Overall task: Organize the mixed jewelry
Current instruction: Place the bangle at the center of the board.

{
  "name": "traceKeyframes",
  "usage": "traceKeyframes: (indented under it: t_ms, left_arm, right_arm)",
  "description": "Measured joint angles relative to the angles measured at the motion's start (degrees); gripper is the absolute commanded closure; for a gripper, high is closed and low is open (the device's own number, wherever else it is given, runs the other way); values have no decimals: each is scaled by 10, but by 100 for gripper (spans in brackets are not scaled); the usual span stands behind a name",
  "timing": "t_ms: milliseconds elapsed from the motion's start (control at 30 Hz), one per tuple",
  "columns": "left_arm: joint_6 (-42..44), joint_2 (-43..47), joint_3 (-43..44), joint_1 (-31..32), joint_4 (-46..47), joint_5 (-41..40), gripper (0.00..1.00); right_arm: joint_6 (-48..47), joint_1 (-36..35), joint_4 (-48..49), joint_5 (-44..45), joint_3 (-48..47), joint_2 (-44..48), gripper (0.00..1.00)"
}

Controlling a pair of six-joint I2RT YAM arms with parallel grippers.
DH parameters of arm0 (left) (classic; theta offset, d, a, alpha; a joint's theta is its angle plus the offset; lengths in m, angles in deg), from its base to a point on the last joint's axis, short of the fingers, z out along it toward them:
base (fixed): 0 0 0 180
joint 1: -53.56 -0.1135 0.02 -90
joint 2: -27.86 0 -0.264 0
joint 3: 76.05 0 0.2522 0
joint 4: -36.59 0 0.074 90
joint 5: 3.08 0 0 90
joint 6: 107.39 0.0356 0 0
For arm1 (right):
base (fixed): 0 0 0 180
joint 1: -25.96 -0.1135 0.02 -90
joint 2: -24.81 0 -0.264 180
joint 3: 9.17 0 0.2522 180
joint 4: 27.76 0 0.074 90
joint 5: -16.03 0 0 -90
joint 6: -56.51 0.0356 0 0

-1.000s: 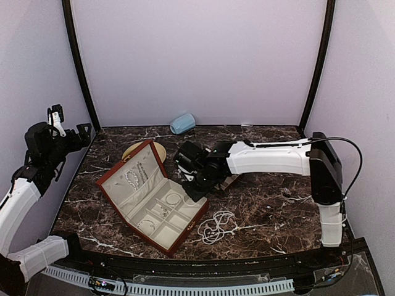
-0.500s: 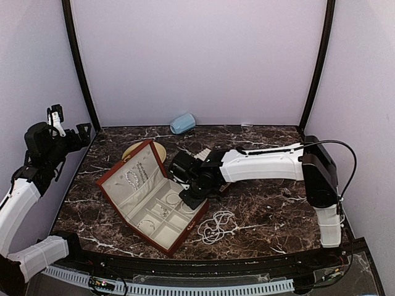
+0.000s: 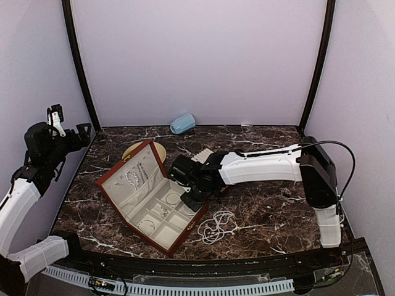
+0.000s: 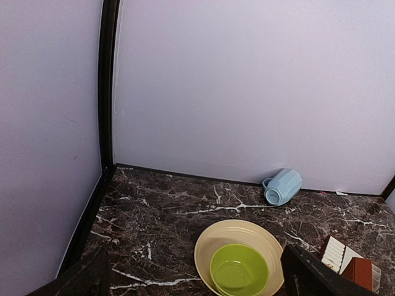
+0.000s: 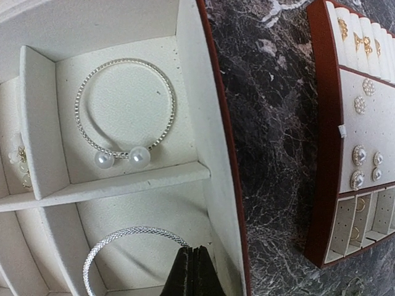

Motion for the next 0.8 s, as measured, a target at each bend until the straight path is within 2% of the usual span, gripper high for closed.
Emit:
traceKeyframes:
  t_ms: [267,600,800]
  left_arm:
    - [0,0,0,0,0,0,1]
    - [0,5,0,0,0,0,1]
    - [0,9,0,0,0,0,1]
  right_arm:
    - [3,0,0,9,2,-9,87]
    - [4,0,-4,3,-2,-9,85]
    - [9,0,-6,-14,-42,-6,84]
